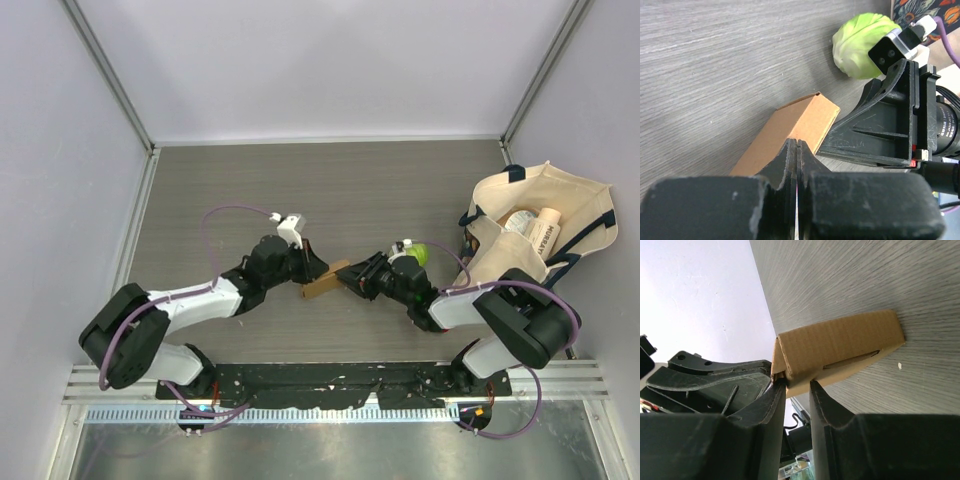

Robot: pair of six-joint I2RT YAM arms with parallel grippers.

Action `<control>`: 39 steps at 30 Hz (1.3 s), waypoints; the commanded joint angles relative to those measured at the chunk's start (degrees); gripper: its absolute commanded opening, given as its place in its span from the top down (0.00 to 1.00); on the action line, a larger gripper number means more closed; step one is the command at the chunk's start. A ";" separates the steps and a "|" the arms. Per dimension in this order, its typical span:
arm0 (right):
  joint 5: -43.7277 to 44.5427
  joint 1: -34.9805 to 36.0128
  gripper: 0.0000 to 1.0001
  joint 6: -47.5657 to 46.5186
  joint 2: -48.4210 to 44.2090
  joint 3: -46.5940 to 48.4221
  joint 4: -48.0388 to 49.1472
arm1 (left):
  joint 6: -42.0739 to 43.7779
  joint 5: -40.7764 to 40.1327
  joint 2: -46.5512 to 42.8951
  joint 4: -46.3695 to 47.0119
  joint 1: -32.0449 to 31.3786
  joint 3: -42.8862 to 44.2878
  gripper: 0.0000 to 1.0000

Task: Fold the paper box

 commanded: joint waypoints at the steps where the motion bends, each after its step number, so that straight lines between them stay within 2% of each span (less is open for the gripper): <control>1: 2.53 -1.13 0.70 4.27 4.51 -3.81 -19.49 | -0.06 -4.78 2.78 2.91 -2.19 -8.32 0.99; 4: 3.23 -1.13 0.69 2.16 2.76 -3.90 -20.37 | -0.76 -6.19 3.13 8.35 -2.28 -12.10 0.99; 7: 3.76 -1.21 0.66 -3.72 0.39 -3.73 -20.98 | -1.82 -6.63 4.27 12.39 -2.46 -14.65 0.99; 8: 4.11 -1.13 0.64 -8.00 -1.80 -3.38 -21.25 | -2.08 -6.80 4.62 13.37 -2.80 -15.27 0.99; 13: 3.50 -1.13 0.57 -17.87 -11.03 -2.76 -26.08 | -4.28 -8.81 7.61 16.53 -3.42 -17.12 1.00; 14: 3.06 -1.21 0.49 -18.58 -12.96 -3.28 -26.17 | -4.45 -9.00 8.48 16.98 -3.51 -17.47 1.00; 17: 0.43 -1.65 0.39 -20.43 -19.82 -3.38 -27.22 | -4.63 -9.44 9.46 17.33 -3.51 -18.00 1.00; 22: -3.96 -3.06 0.29 -20.61 -25.46 -0.84 -28.63 | -4.54 -10.15 9.72 17.34 -3.60 -18.00 1.00; 24: -5.11 -3.67 0.27 -20.35 -24.76 0.05 -25.93 | -4.54 -10.15 9.81 17.34 -3.60 -18.00 1.00; 32: -8.01 -4.29 0.26 -16.05 -10.19 6.64 -16.43 | -4.19 -10.41 8.93 16.55 -3.60 -18.18 1.00; 39: -6.26 -4.47 0.34 -15.16 -7.01 4.36 -9.93 | -3.75 -10.41 8.67 16.02 -3.60 -18.00 1.00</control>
